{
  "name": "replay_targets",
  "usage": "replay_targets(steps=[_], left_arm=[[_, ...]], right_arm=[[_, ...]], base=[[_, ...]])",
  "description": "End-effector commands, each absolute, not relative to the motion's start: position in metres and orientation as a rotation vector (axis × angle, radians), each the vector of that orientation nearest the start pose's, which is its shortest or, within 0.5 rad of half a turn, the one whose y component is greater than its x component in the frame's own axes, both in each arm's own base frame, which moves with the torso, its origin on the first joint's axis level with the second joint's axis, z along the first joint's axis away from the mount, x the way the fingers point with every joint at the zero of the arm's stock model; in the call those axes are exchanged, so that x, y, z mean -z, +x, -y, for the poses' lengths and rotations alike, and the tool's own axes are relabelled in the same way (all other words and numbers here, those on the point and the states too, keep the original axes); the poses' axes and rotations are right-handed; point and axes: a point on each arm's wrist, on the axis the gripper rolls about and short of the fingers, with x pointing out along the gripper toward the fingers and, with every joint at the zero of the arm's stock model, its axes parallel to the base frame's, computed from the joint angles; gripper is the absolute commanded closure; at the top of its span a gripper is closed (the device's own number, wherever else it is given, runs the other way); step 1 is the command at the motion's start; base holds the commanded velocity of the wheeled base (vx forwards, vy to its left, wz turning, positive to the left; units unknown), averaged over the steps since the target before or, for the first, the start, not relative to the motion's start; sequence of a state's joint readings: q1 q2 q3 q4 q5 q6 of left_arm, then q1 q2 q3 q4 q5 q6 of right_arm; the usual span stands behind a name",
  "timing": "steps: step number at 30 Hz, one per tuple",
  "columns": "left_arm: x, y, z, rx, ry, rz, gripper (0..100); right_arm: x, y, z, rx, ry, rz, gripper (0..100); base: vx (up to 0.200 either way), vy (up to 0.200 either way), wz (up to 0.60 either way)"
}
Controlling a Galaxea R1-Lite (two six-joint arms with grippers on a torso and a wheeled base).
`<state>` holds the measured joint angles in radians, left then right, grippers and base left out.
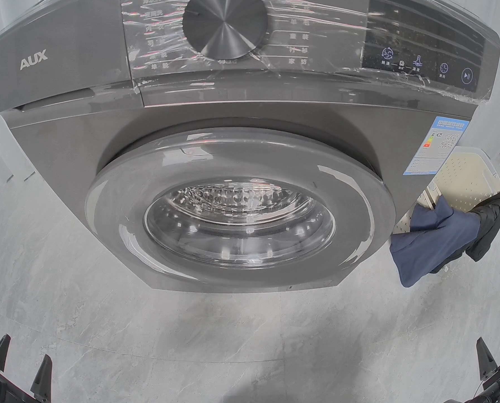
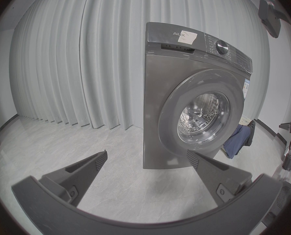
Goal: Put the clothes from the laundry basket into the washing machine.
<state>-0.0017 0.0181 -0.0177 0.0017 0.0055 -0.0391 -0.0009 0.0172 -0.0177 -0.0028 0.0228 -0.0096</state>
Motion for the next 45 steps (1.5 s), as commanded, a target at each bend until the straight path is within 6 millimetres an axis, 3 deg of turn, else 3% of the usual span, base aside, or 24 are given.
replay_targets(steps=[1, 7, 9, 11, 16, 17, 24, 37, 45], left_arm=[[-0.076, -0.023, 0.0, -0.005, -0.04, -0.005, 0], [-0.076, -0.023, 0.0, -0.005, -0.04, -0.005, 0], [-0.076, -0.023, 0.0, -0.005, -0.04, -0.005, 0], [-0.076, -0.023, 0.0, -0.005, -0.038, -0.005, 0], [-0.076, -0.023, 0.0, -0.005, -0.038, -0.005, 0], [-0.076, -0.023, 0.0, -0.005, -0.038, -0.005, 0], [-0.076, -0.023, 0.0, -0.005, -0.04, -0.005, 0], [-0.076, -0.023, 0.0, -0.005, -0.04, -0.005, 0], [-0.076, -0.023, 0.0, -0.005, -0.041, -0.005, 0]], right_arm=[[-0.076, -0.022, -0.001, -0.021, -0.008, -0.005, 0], [-0.081, -0.024, 0.0, -0.018, -0.019, 0.028, 0], [-0.112, -0.031, 0.0, -0.012, -0.01, 0.146, 0], [-0.143, -0.03, 0.0, -0.025, 0.012, 0.156, 0], [-0.149, 0.009, -0.001, -0.106, 0.062, -0.082, 0], [-0.152, 0.026, -0.004, -0.141, 0.074, -0.153, 0], [-0.16, 0.09, -0.028, -0.322, 0.1, -0.25, 0], [-0.168, 0.137, -0.066, -0.423, 0.058, -0.314, 0], [-0.175, 0.177, -0.087, -0.432, 0.02, -0.344, 0]], base=[[0.0, 0.0, 0.0], [0.0, 0.0, 0.0], [0.0, 0.0, 0.0], [0.0, 0.0, 0.0], [0.0, 0.0, 0.0], [0.0, 0.0, 0.0], [0.0, 0.0, 0.0], [0.0, 0.0, 0.0], [0.0, 0.0, 0.0]])
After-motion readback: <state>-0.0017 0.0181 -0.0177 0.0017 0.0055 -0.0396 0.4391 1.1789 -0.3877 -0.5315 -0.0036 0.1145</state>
